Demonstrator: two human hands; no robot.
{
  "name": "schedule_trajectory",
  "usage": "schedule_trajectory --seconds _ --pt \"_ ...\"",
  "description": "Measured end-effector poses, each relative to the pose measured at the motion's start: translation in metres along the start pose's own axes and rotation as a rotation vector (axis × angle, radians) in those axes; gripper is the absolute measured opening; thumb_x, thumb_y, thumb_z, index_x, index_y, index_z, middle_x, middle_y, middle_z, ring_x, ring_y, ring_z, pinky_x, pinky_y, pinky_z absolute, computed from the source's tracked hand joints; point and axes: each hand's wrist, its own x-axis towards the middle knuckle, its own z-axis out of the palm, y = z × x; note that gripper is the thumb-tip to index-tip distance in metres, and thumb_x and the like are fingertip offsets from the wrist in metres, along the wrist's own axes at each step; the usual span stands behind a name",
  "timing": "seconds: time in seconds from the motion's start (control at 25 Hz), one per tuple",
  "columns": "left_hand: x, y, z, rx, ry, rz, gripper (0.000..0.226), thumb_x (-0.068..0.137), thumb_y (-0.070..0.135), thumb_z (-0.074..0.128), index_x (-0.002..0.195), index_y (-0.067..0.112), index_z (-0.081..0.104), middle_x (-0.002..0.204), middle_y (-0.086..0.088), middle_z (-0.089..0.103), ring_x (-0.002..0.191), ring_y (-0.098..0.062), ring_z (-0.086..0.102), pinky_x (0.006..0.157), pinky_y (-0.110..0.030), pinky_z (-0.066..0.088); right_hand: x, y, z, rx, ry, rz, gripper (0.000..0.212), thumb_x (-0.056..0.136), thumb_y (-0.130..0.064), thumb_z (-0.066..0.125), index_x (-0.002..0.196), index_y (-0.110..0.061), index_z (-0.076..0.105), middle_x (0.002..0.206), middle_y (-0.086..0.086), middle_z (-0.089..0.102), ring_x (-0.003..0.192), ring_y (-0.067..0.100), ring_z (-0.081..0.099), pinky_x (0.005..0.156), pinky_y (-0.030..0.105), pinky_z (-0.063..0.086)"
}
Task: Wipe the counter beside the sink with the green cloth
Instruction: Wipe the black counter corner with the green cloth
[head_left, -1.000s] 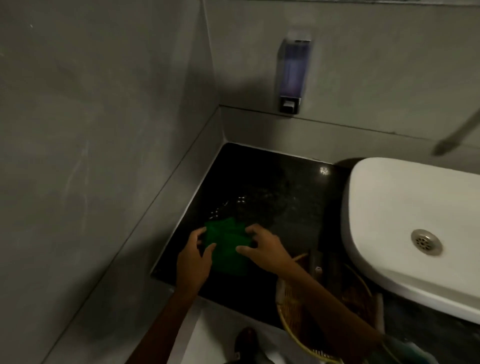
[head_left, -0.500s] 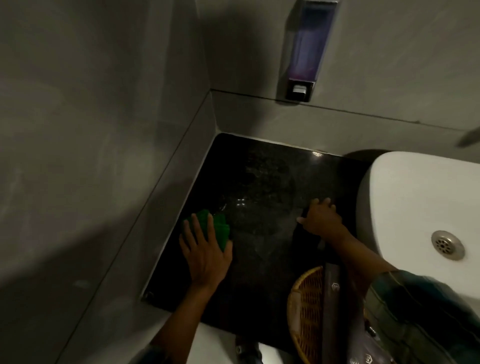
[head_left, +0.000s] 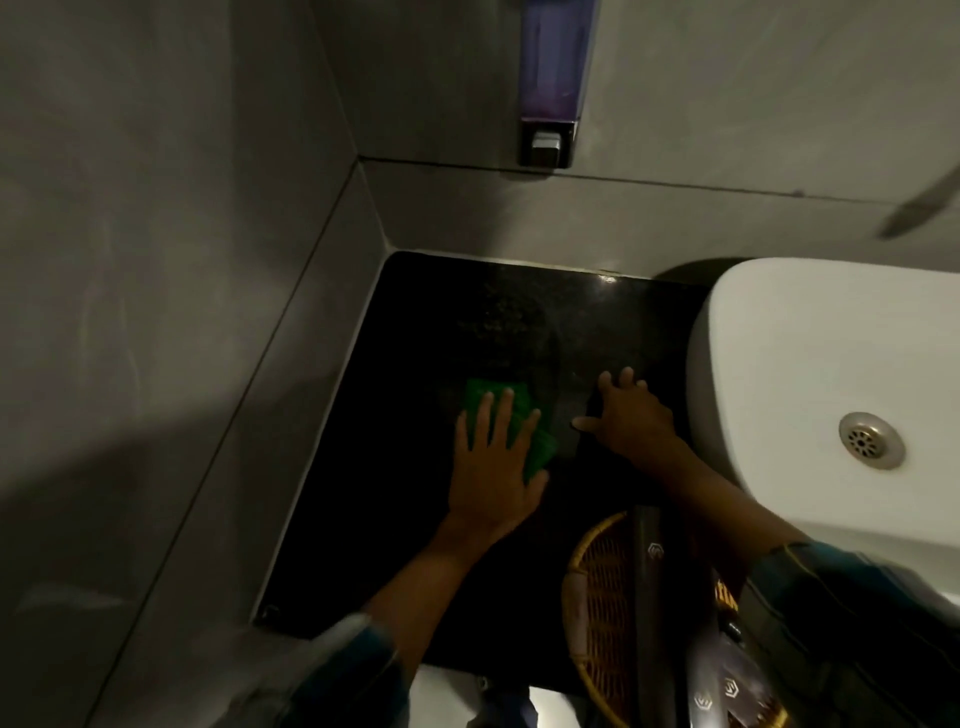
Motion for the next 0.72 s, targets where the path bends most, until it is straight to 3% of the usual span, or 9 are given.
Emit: schedule_trajectory --seconds 0.12,0.24,0.44,0.6,0.72 --pt "-0.046 -0.010 0.004 0.024 0.000 0.020 0.079 0.075 0.056 0.054 0.146 0.032 0.031 0.159 -0.013 0.024 0.145 -0.037 0.021 0.110 -0.060 0.030 -0.002 0.005 -0.001 0.014 -0.001 -0.011 0.089 0.083 -0.053 0.060 0.151 -0.015 0.016 0.160 0.016 0.008 0.145 0.038 0.015 0.110 0.054 0.030" --pt "-0.074 -0.052 0.003 0.011 0.013 -0.100 0.076 0.075 0.055 0.049 0.146 0.031 0.031 0.158 -0.012 0.027 0.144 -0.038 0.022 0.106 -0.061 0.033 -0.003 0.009 0.000 0.016 -0.003 -0.028 0.088 0.083 -0.053 0.059 0.151 -0.017 0.016 0.161 0.015 0.007 0.146 0.036 0.014 0.110 0.053 0.030" --pt "0.001 -0.094 -0.002 -0.012 0.061 -0.260 0.071 0.078 0.046 0.056 0.144 0.023 0.038 0.153 -0.018 0.033 0.140 -0.045 0.026 0.102 -0.068 0.032 -0.003 0.013 0.003 0.010 0.020 -0.059 0.085 0.084 -0.050 0.060 0.150 -0.016 0.019 0.160 0.015 0.010 0.145 0.036 0.016 0.109 0.050 0.033" --pt "0.066 -0.027 -0.004 -0.047 -0.001 -0.109 0.068 0.082 0.048 0.047 0.146 0.027 0.033 0.159 -0.014 0.023 0.145 -0.039 0.017 0.110 -0.064 0.019 -0.003 0.019 -0.007 -0.046 -0.028 -0.118 0.072 0.088 -0.034 0.059 0.149 -0.019 0.025 0.160 0.015 0.014 0.143 0.037 0.023 0.110 0.048 0.033" --pt "0.031 0.018 0.003 -0.065 -0.007 0.073 0.068 0.083 0.054 0.042 0.145 0.029 0.032 0.159 -0.010 0.024 0.146 -0.035 0.019 0.112 -0.062 0.021 -0.012 0.017 -0.023 0.033 0.003 -0.087 0.052 0.090 -0.018 0.052 0.141 -0.018 0.042 0.149 0.019 0.038 0.132 0.039 0.042 0.106 0.047 0.040"
